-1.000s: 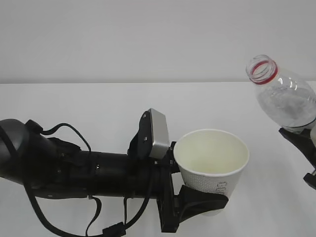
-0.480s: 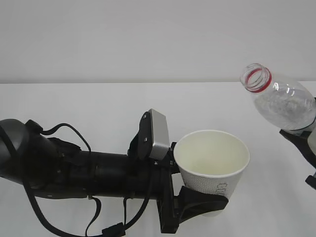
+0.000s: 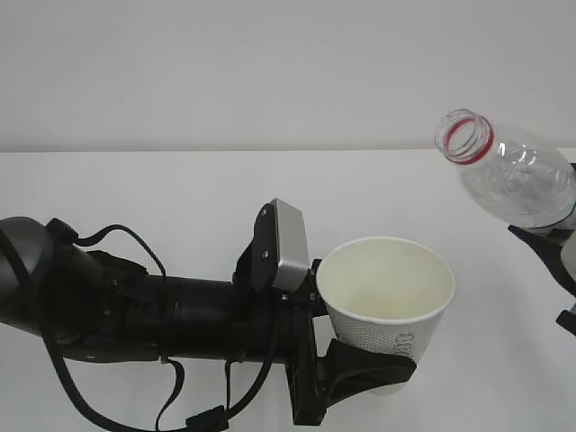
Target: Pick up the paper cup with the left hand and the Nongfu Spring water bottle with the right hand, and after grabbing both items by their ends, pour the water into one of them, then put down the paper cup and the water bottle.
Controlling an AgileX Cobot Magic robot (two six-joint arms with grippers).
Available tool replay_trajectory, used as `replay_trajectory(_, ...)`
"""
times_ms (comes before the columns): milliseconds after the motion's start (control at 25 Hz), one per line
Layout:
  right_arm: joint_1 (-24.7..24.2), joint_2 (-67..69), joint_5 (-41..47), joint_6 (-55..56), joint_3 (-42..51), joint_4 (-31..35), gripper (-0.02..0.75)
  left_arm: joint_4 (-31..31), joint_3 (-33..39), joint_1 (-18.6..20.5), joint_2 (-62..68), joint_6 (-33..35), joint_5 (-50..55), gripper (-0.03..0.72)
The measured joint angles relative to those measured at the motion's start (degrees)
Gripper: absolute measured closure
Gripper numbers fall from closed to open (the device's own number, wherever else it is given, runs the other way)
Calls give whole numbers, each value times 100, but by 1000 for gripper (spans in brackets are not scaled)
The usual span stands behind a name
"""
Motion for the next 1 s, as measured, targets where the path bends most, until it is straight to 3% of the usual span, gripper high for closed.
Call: replay_trajectory(1000, 0, 0, -285, -1417, 0, -10, 247, 33, 0, 0, 0, -11, 0, 148)
